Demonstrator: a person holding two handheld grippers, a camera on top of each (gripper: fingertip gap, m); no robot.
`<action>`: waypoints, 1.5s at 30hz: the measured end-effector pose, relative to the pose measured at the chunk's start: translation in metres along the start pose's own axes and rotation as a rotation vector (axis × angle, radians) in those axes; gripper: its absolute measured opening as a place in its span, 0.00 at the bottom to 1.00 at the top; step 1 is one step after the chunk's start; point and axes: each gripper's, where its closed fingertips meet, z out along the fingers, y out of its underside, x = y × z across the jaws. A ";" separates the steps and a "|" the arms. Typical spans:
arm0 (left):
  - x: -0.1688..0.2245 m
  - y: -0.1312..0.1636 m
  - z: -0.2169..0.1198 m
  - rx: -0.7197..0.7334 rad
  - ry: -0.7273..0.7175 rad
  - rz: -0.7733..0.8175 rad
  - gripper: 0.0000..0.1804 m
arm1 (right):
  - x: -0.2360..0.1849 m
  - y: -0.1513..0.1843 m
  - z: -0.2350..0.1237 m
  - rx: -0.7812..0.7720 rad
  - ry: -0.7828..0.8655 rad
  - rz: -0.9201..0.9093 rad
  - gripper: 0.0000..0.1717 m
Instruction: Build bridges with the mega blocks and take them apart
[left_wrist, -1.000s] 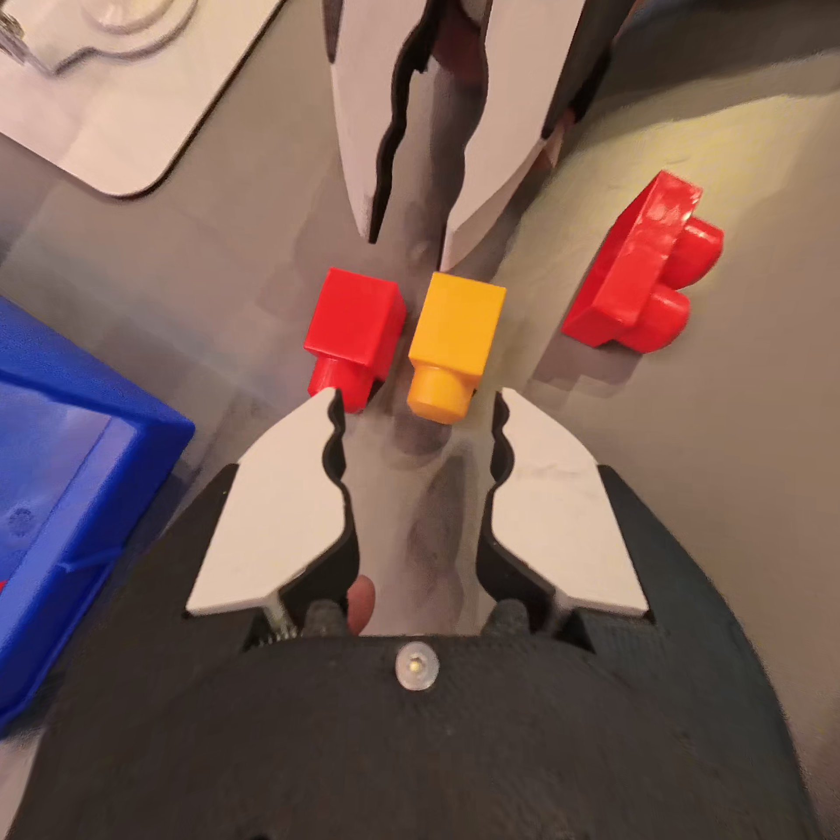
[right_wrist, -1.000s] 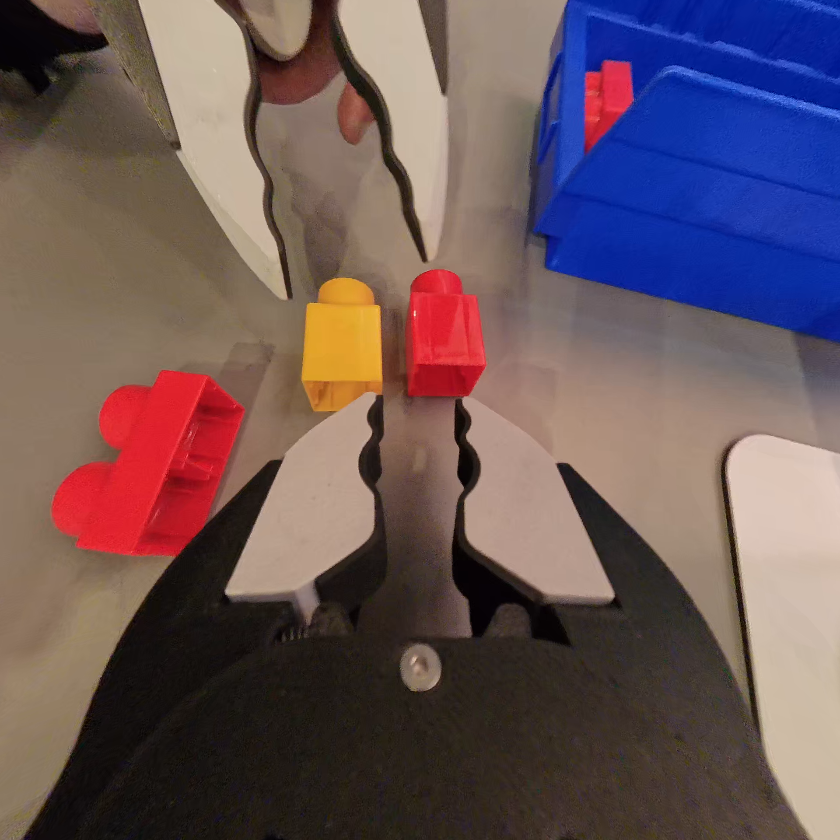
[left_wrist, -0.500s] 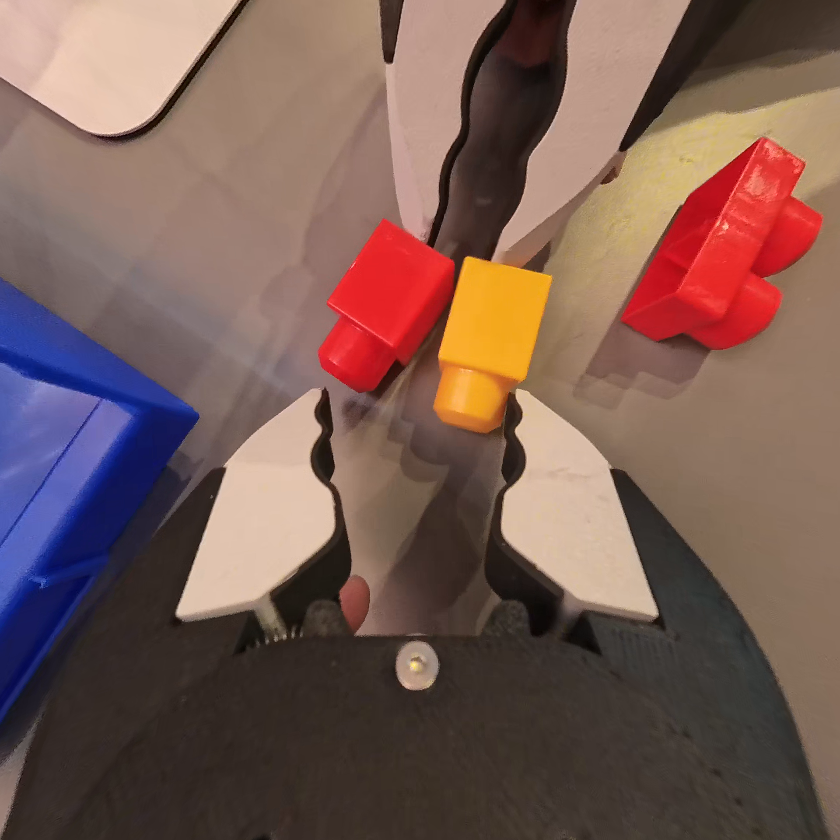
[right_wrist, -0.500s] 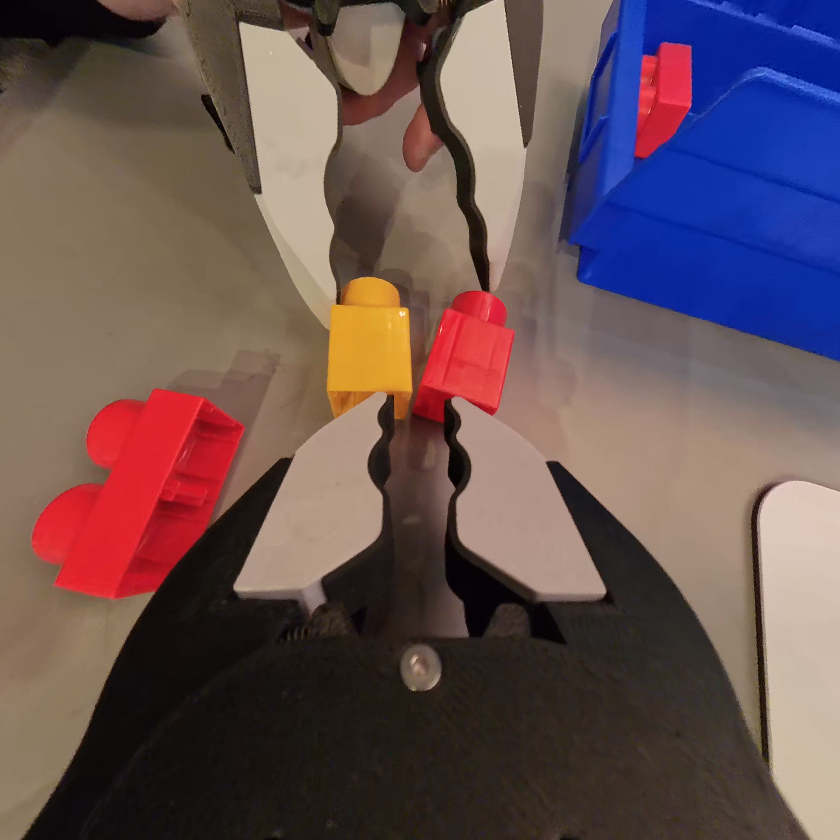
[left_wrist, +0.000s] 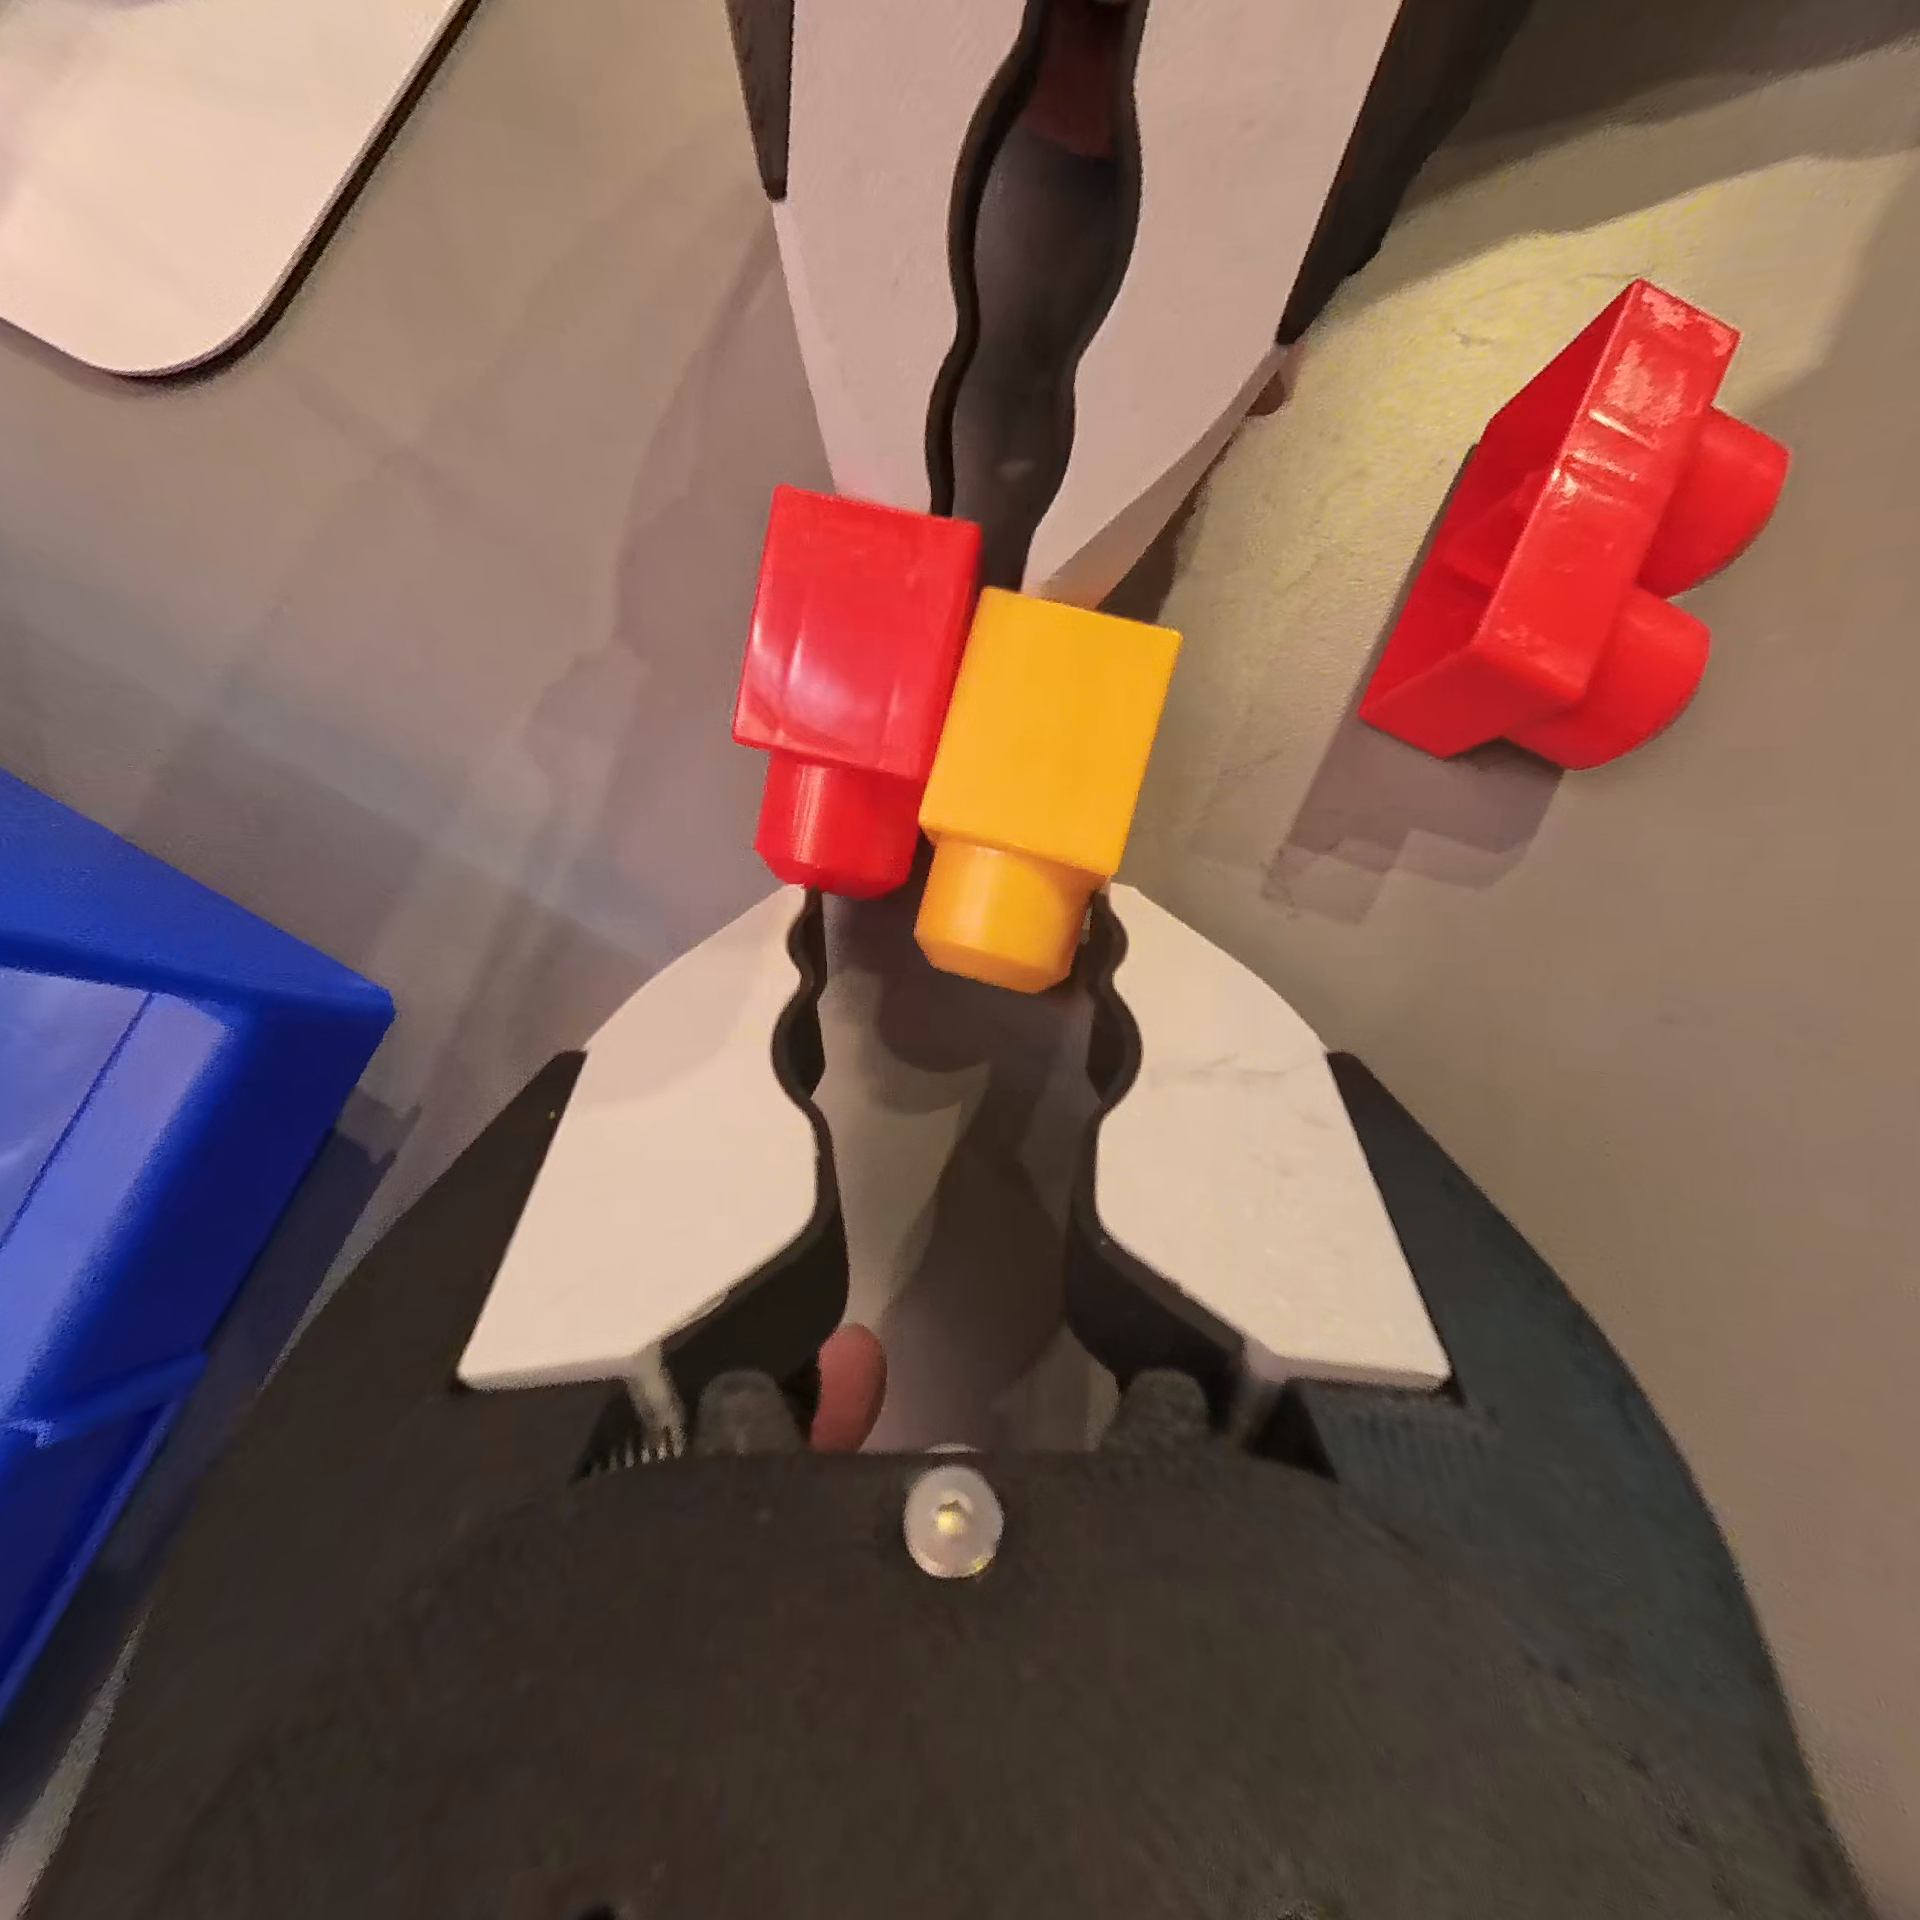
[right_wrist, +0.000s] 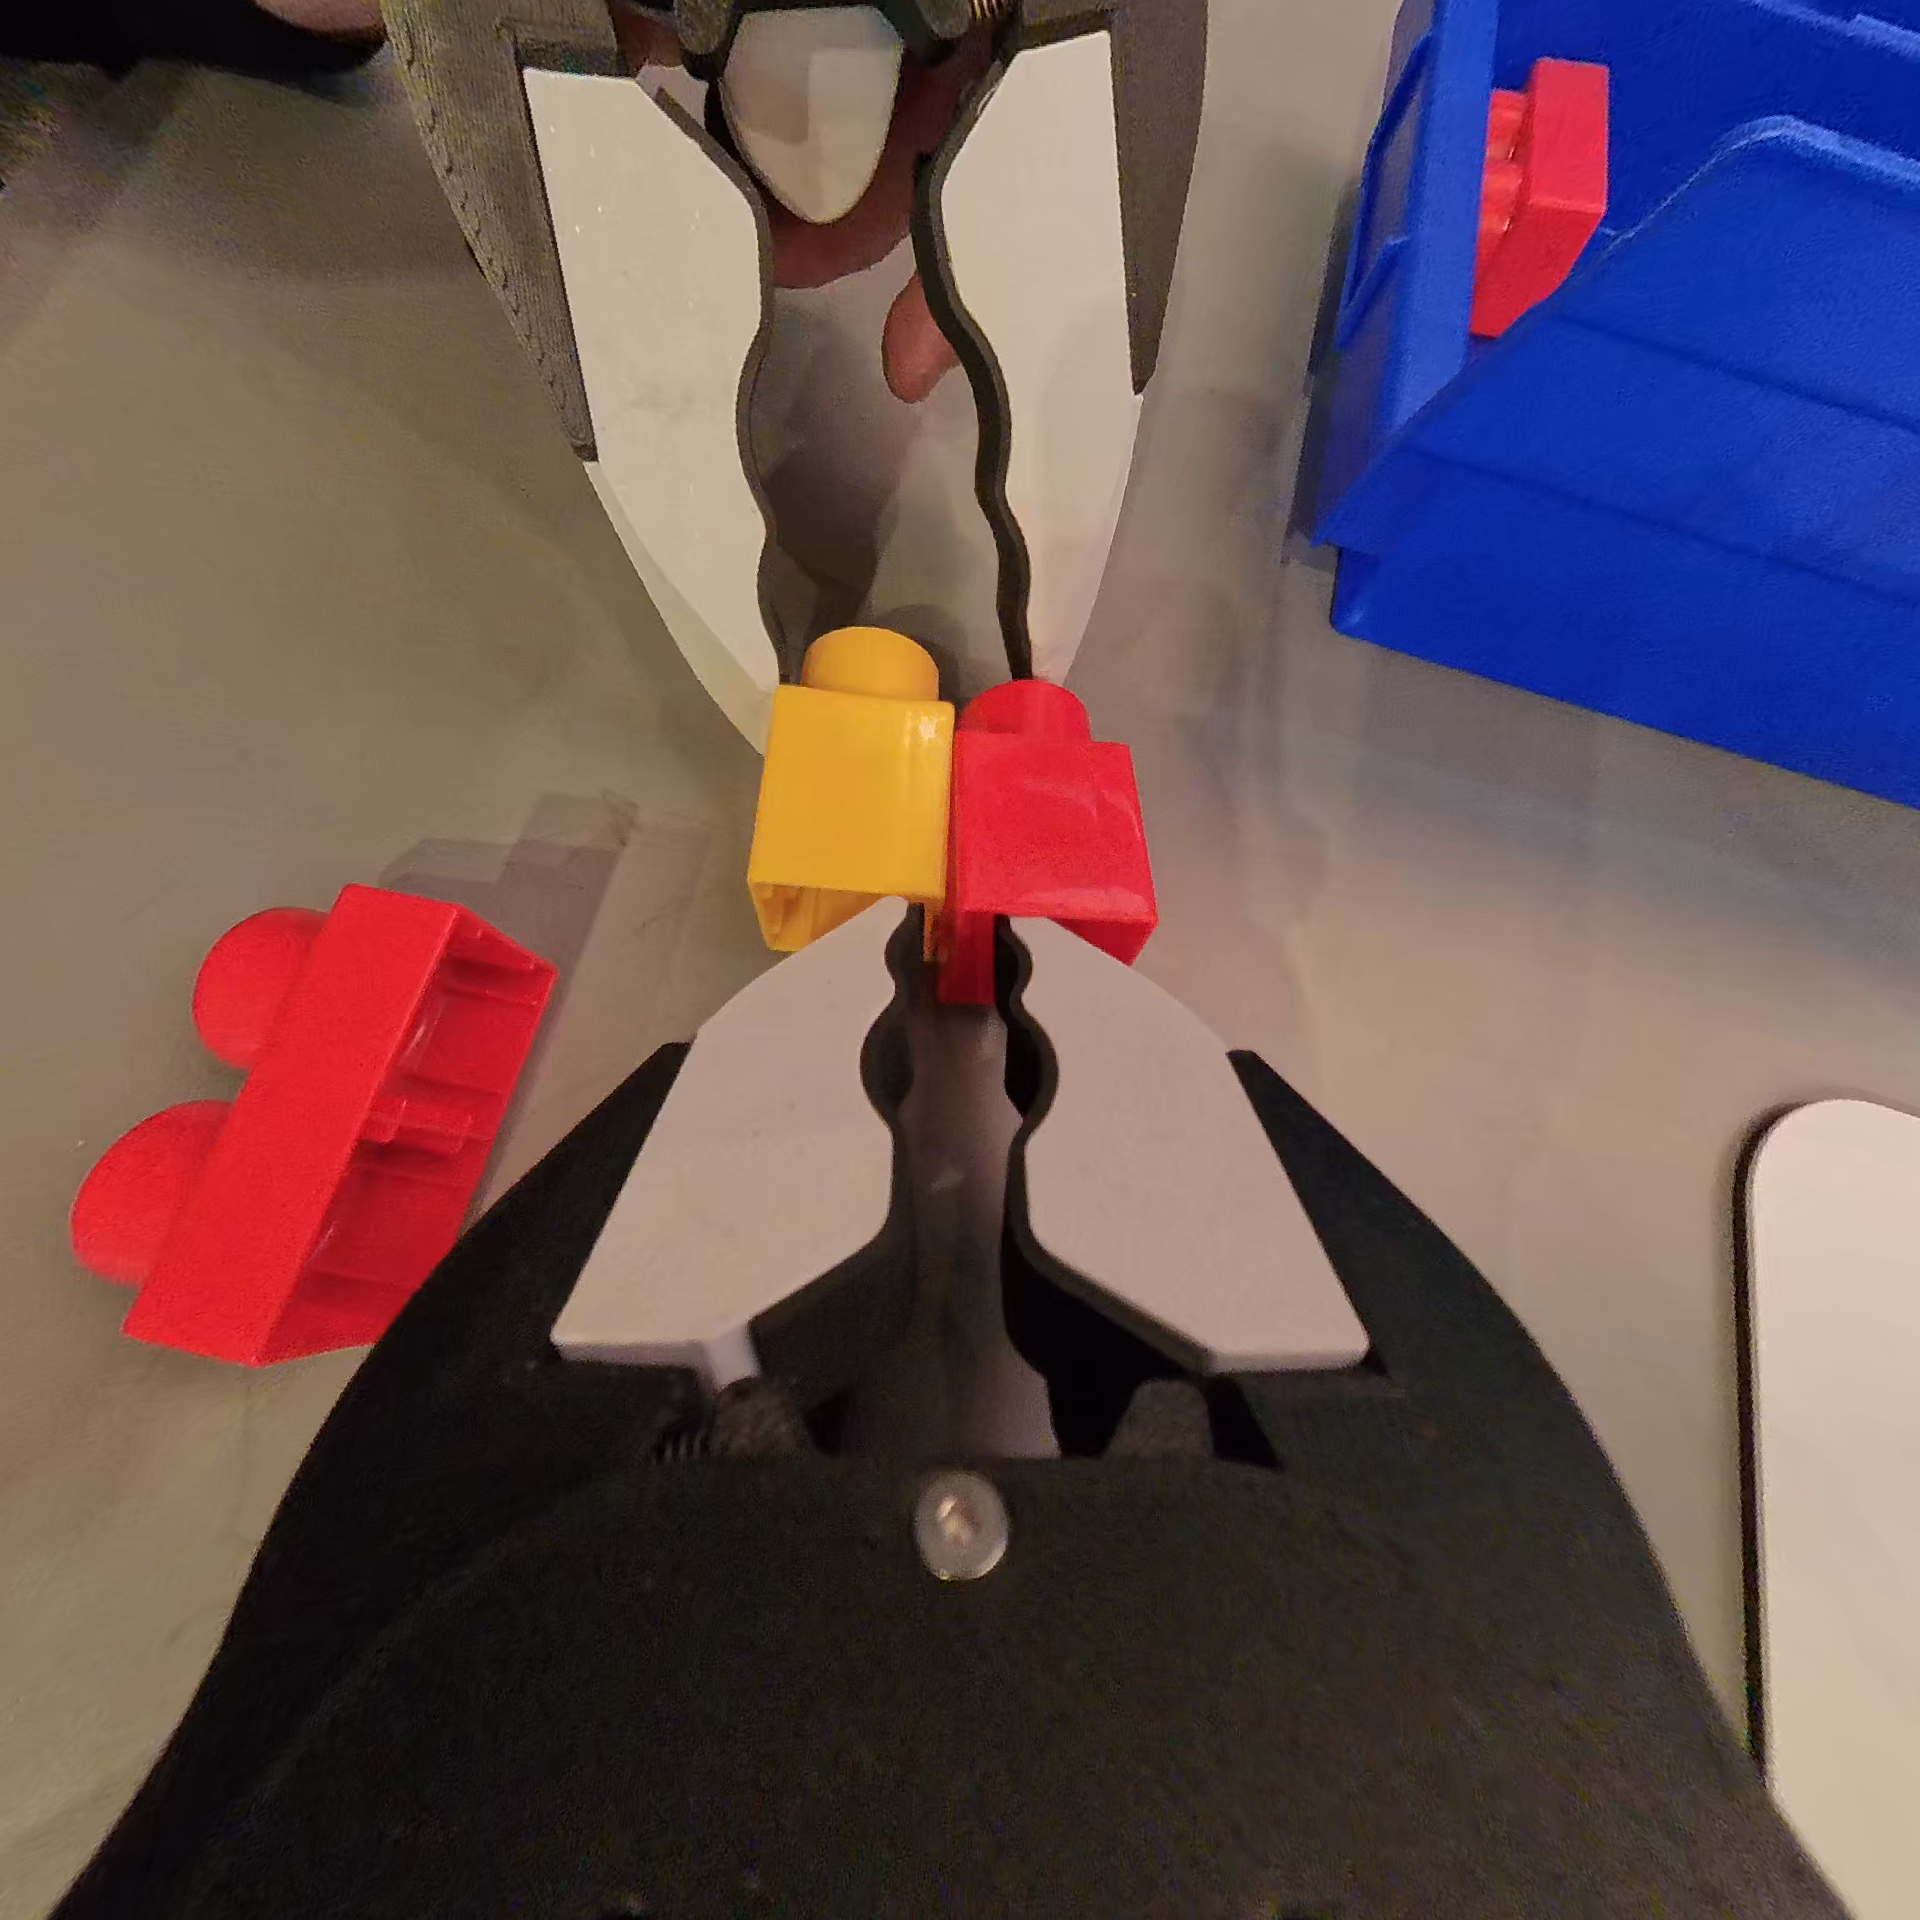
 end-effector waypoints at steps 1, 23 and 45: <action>0.000 0.000 0.000 0.002 -0.001 -0.003 0.27 | 0.000 0.000 0.000 0.001 -0.002 0.001 0.08; 0.000 0.009 0.003 -0.008 0.051 -0.029 0.32 | -0.006 0.002 0.010 -0.058 -0.018 -0.025 0.08; 0.002 -0.035 -0.050 0.455 0.278 -0.291 0.35 | 0.010 -0.049 -0.033 0.203 0.272 -0.222 0.04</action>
